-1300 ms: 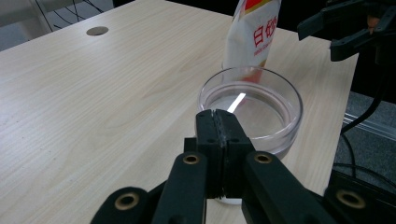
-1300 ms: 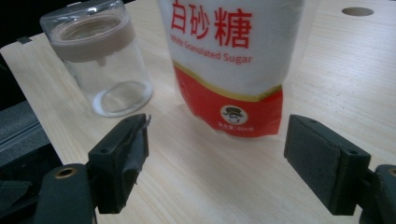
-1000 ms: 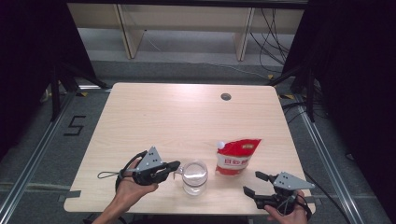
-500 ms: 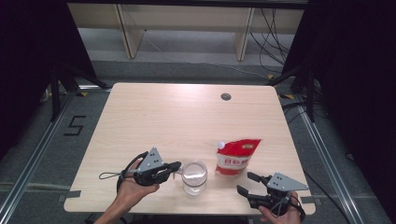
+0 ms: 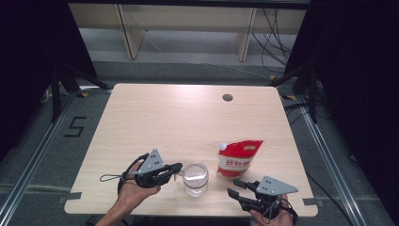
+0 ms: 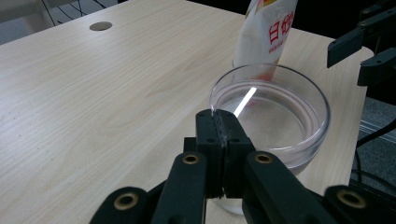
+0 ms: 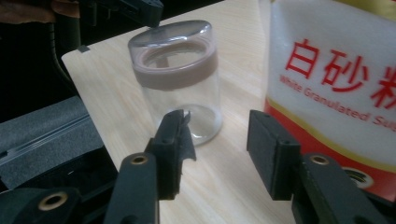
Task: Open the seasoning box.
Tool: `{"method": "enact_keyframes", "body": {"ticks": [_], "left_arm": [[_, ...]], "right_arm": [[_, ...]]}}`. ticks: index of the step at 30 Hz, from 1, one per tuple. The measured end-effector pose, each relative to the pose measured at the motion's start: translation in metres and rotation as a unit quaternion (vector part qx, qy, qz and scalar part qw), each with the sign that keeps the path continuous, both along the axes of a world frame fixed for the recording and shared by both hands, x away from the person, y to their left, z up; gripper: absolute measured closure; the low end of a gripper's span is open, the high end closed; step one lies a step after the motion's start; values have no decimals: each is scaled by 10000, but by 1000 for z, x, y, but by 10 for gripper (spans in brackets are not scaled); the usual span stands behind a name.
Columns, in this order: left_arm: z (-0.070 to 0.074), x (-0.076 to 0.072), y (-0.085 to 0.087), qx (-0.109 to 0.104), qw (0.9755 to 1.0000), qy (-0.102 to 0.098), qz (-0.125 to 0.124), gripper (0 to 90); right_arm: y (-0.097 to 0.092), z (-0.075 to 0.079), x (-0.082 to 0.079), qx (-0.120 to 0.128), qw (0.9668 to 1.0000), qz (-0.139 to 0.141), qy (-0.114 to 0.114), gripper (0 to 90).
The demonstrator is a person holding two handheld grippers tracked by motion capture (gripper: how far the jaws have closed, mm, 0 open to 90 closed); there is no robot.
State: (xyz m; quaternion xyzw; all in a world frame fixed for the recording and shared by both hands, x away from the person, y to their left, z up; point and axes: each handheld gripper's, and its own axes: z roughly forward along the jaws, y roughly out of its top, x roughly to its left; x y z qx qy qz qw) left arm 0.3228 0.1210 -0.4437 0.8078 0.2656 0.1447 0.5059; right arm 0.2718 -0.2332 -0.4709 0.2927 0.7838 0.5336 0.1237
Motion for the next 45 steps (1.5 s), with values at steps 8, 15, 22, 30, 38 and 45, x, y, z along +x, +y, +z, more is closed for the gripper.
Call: {"method": "enact_keyframes", "body": {"ticks": [8,15,22,30,38,45], "left_arm": [[0,-1,2,72,9999,-126,74,870],[-1,-2,3,32,9999,-145,41,861],[-3,-3,4,-11,9999,-129,72,871],[-4,-3,4,-33,9999,-128,64,877],[-4,-3,5,-57,9999,-112,70,877],[-4,-2,6,-25,9999,-149,51,877]], "right_arm": [[8,1,-1,-79,9999,68,98,623],[13,0,1,-131,9998,119,95,653],[21,1,4,-73,9998,154,-87,709],[31,5,6,-237,9990,235,-296,813],[44,8,13,-347,9982,291,-397,875],[57,7,20,-445,9967,472,-496,897]]}}
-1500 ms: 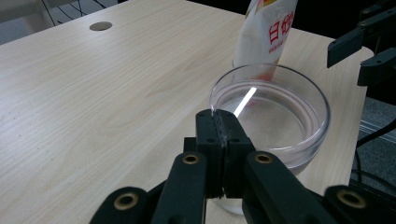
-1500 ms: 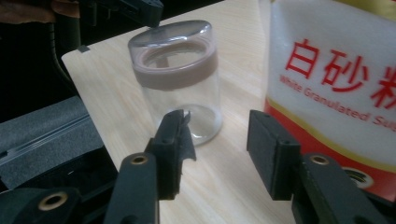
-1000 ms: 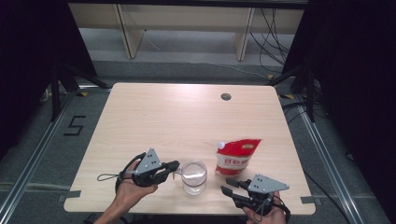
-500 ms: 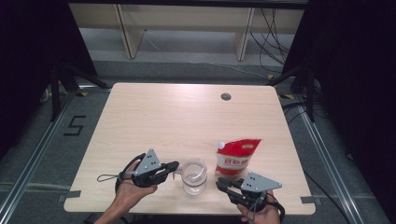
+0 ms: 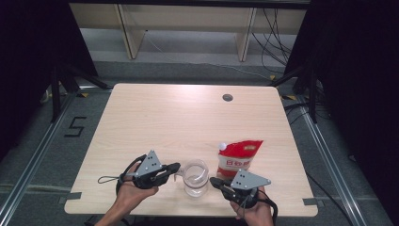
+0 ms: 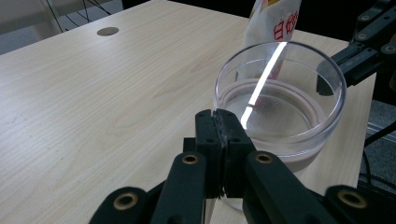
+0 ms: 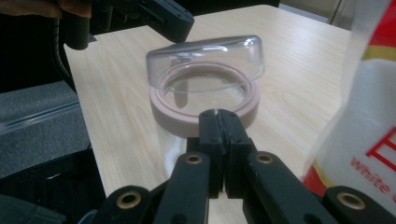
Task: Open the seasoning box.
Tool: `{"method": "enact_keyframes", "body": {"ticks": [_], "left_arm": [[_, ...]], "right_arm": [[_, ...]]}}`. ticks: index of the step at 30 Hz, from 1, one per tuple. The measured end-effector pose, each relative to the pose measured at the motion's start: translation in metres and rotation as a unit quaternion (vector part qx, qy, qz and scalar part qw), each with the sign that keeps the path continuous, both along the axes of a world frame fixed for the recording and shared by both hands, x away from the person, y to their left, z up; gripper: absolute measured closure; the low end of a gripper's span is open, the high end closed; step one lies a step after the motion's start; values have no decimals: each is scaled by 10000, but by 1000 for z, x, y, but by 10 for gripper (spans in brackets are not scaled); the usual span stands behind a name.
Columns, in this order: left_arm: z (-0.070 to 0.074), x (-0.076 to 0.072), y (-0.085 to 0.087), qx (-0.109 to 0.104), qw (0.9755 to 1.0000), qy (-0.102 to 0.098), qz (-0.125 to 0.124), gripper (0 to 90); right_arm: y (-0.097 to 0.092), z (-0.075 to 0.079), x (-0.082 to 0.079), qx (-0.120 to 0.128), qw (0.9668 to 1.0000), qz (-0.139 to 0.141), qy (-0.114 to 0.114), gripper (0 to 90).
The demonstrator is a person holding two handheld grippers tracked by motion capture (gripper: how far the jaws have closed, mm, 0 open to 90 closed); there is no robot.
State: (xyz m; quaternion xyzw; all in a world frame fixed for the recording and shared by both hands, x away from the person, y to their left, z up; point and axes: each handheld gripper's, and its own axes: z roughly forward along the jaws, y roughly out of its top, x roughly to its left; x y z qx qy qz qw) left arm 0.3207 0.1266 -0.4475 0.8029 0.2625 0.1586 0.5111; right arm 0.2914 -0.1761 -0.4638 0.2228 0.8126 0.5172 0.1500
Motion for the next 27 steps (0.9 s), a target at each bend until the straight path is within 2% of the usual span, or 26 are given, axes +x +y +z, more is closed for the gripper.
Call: {"method": "enact_keyframes", "body": {"ticks": [3,5,6,8,10,11,14,16,18,19,20,21,22,23,26,27], "left_arm": [[0,0,1,-5,10000,-18,-6,877],[0,1,1,-66,10000,20,10,876],[-1,2,1,-105,9999,64,22,876],[0,3,2,-86,10000,17,-2,861],[0,2,3,-201,9998,77,43,786],[1,3,4,-210,9997,12,-88,724],[1,-2,9,-414,9991,120,-9,491],[0,-6,15,-479,9986,222,79,417],[-4,-8,24,-551,9981,262,71,338],[-4,-8,24,-551,9981,262,71,316],[-6,-10,25,-540,9975,402,202,316],[-8,-10,28,-468,9980,393,173,286],[-12,-13,29,-439,9977,447,247,261],[-14,-13,30,-422,9978,471,205,243],[-26,-18,31,-362,9974,584,201,208],[-29,-19,31,-282,9975,612,203,201]], "right_arm": [[3,1,1,-37,10000,-13,-14,897],[6,2,3,42,10000,6,54,897],[6,3,3,-5,10000,12,-14,896],[8,3,4,57,9999,53,-78,896],[10,4,5,37,9999,104,-83,896],[11,4,5,22,9999,113,-102,896],[14,5,6,61,9999,54,-145,893],[16,6,7,74,9998,133,-113,885],[18,8,7,73,9998,75,-178,883],[19,8,7,79,9997,102,-193,883],[19,8,7,79,9997,102,-193,883],[19,10,7,42,9997,160,-161,883],[19,11,7,53,9998,119,-178,882],[21,11,7,108,9997,129,-203,880],[23,15,8,68,9995,167,-245,877],[24,15,7,112,9995,167,-250,876]]}}
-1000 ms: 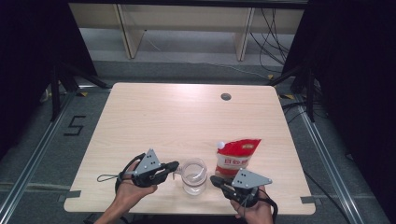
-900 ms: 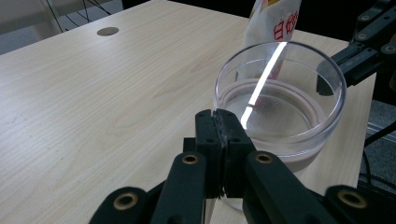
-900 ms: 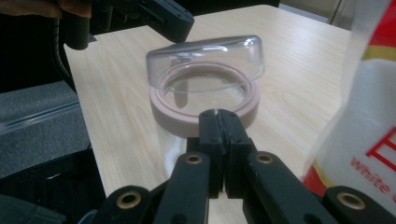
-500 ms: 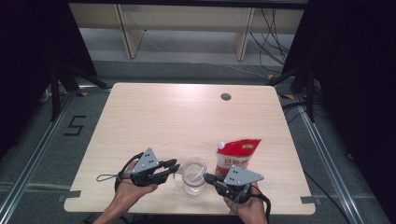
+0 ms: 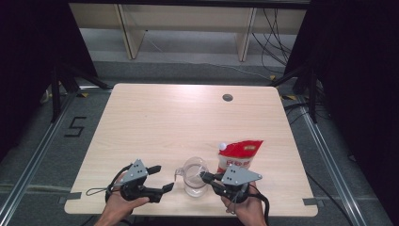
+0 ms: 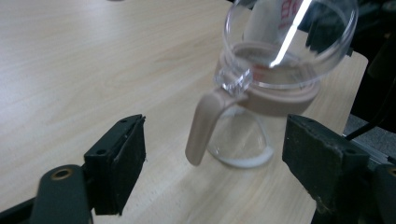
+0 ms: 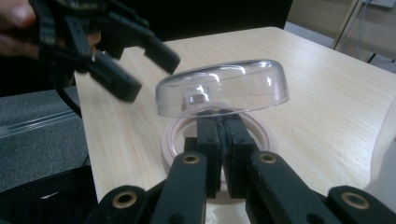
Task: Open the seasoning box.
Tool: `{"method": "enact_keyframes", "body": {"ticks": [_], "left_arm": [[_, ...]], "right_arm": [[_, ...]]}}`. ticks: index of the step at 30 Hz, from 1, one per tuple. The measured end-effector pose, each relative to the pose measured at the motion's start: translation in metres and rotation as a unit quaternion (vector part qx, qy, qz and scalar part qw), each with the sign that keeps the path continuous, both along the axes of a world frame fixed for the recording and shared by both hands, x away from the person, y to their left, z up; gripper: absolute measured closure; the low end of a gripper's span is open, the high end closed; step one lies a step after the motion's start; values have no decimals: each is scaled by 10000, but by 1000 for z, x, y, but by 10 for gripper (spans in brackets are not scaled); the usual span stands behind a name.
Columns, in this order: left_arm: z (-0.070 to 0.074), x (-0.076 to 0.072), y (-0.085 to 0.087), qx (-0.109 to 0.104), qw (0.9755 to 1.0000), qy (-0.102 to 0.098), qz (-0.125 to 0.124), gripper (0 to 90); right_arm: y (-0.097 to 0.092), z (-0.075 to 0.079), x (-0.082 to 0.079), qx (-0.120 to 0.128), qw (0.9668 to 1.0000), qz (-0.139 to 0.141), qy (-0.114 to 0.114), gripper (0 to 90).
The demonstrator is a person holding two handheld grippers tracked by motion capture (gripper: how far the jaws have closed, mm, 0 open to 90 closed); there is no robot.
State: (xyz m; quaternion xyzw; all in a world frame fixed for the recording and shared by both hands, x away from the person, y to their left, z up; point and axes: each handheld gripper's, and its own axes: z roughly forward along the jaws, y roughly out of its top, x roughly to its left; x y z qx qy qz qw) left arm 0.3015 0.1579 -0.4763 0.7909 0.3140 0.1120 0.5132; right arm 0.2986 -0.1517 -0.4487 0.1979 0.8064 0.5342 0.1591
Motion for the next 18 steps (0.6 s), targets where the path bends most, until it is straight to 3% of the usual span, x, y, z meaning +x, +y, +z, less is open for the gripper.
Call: {"method": "enact_keyframes", "body": {"ticks": [3,4,7,10,15,16,18], "left_arm": [[-9,-4,-1,184,9998,57,61,188],[-12,-5,1,261,9997,-10,1,181],[-14,-7,2,133,9999,66,73,168],[-14,-9,8,-11,10000,-6,-46,149],[-17,-11,10,63,10000,-69,-27,149],[-17,-11,11,171,9998,-85,-57,149],[-17,-12,11,169,9998,-42,63,150]], "right_arm": [[2,2,0,-42,10000,11,-46,874],[3,4,1,-74,9999,42,-141,873],[4,5,1,-56,9999,38,-104,870],[8,6,0,-5,9999,20,-163,869],[10,10,1,-45,9998,114,-183,868],[11,9,1,-3,9997,142,-175,867],[12,11,1,-58,9998,85,-155,866]]}}
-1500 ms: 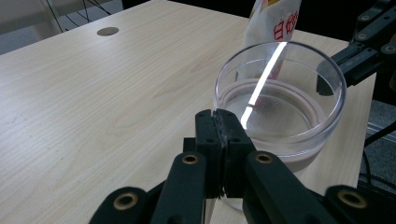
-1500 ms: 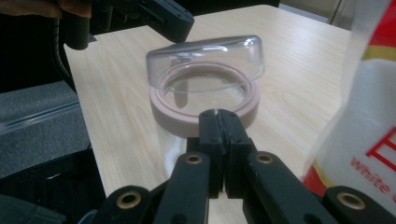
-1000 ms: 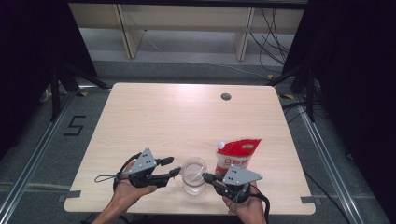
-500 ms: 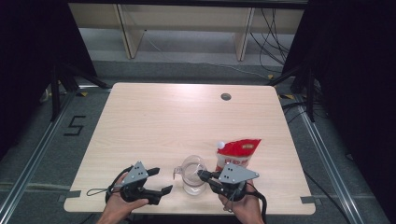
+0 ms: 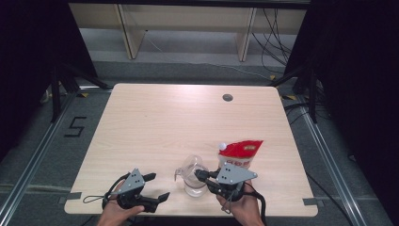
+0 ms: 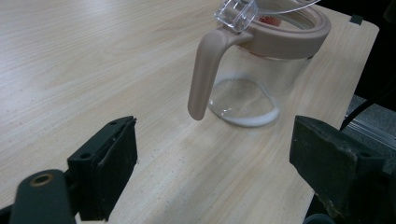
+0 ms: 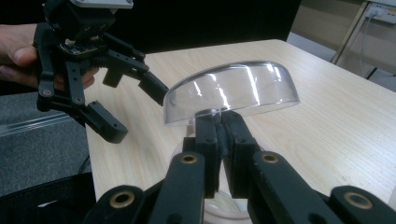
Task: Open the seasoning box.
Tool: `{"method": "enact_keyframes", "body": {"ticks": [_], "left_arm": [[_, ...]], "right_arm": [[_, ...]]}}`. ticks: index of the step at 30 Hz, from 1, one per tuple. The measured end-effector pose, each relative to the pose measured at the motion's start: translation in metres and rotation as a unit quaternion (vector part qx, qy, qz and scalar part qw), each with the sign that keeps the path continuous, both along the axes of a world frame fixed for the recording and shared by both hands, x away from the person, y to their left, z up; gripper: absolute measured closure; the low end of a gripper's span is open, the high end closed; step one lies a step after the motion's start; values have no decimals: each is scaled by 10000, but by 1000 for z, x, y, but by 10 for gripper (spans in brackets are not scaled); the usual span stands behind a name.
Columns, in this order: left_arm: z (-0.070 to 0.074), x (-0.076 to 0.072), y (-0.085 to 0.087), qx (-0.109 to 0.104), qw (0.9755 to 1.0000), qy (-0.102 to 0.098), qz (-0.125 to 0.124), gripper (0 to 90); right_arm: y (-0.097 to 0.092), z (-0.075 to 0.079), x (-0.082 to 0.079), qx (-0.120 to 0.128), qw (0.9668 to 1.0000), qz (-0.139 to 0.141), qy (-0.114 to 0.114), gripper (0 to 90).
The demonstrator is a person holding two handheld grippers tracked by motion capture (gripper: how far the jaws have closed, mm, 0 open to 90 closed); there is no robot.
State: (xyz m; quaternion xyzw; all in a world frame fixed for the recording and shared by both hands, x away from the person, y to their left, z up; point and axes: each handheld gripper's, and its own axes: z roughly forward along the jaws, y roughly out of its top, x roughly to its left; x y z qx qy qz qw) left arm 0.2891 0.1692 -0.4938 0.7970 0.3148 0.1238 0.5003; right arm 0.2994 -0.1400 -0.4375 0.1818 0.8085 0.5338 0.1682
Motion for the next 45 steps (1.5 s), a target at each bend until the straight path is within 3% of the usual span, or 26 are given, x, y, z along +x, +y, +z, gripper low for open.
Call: {"method": "enact_keyframes", "body": {"ticks": [3,5,9,10,11,12,13,16,17,18,22,25,32,34,36,37,38,40,44,45], "left_arm": [[-1,1,1,-2,10000,-25,13,150],[-2,1,0,4,9999,65,124,150],[-2,2,2,14,10000,-19,70,149],[-2,2,2,1,10000,-28,94,149],[-2,1,1,-71,9998,67,183,149],[-2,1,1,-58,9998,76,174,149],[-2,1,1,-29,9998,76,175,149],[-2,2,2,116,9999,-34,82,149],[-2,2,3,165,9998,-39,74,149],[-2,1,1,39,9999,32,155,149],[-2,2,2,86,9999,-34,108,149],[-3,1,1,19,9998,50,165,149],[-3,1,0,4,9999,-20,105,149],[-3,1,1,10,9999,-20,122,149],[-2,2,3,172,9998,-62,112,149],[-3,1,1,48,9999,-33,143,149],[-2,2,2,115,9999,-45,118,149],[-4,0,0,-21,9998,59,195,149],[-3,2,2,146,9998,-66,103,150],[-3,1,2,94,9999,-10,140,150]], "right_arm": [[2,0,1,1,10000,68,-16,866],[5,1,2,-20,9999,117,-23,866],[11,2,2,15,10000,75,15,866],[13,3,4,-2,9998,157,-82,866],[14,5,3,-6,9999,120,-41,866],[15,6,5,-42,9997,208,-149,866],[17,6,3,26,9999,127,-56,866],[21,9,6,-37,9996,231,-172,865],[23,10,5,-10,9998,204,-78,865],[25,10,6,18,9995,251,-167,865],[32,12,6,-7,9994,342,-80,862],[38,12,7,-22,9991,393,-154,858],[43,14,6,-29,9987,473,-197,840],[39,14,5,-1,9985,513,-180,833],[29,13,4,-41,9986,488,-194,828],[24,12,3,5,9985,510,-204,827],[17,11,2,14,9988,453,-195,824],[0,8,2,54,9991,372,-191,819],[-29,1,-1,207,9996,179,-71,816],[-36,-2,-2,178,9997,118,-69,817]]}}
